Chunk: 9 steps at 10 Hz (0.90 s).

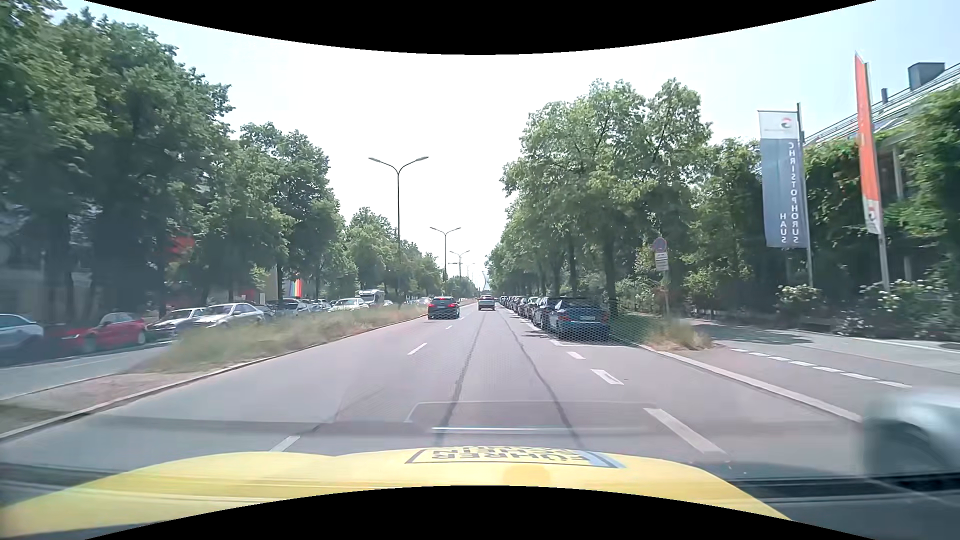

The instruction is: Follow the waypoints while adhering to traffic rules and regulations

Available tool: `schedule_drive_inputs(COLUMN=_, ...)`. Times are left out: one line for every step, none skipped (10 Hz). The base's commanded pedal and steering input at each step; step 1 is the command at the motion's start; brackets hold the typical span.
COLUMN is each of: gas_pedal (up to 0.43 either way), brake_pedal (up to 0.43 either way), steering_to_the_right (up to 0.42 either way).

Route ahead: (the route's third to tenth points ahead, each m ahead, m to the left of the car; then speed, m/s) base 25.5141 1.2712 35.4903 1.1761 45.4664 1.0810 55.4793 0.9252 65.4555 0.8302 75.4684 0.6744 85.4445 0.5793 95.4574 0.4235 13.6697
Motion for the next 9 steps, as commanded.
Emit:
schedule_drive_inputs(gas_pedal=0.067, brake_pedal=0.0, steering_to_the_right=-0.001)
schedule_drive_inputs(gas_pedal=0.067, brake_pedal=0.0, steering_to_the_right=-0.001)
schedule_drive_inputs(gas_pedal=0.067, brake_pedal=0.0, steering_to_the_right=-0.001)
schedule_drive_inputs(gas_pedal=0.067, brake_pedal=0.0, steering_to_the_right=-0.001)
schedule_drive_inputs(gas_pedal=0.067, brake_pedal=0.0, steering_to_the_right=-0.001)
schedule_drive_inputs(gas_pedal=0.067, brake_pedal=0.0, steering_to_the_right=-0.001)
schedule_drive_inputs(gas_pedal=0.067, brake_pedal=0.0, steering_to_the_right=0.0)
schedule_drive_inputs(gas_pedal=0.067, brake_pedal=0.0, steering_to_the_right=0.0)
schedule_drive_inputs(gas_pedal=0.067, brake_pedal=0.0, steering_to_the_right=0.0)
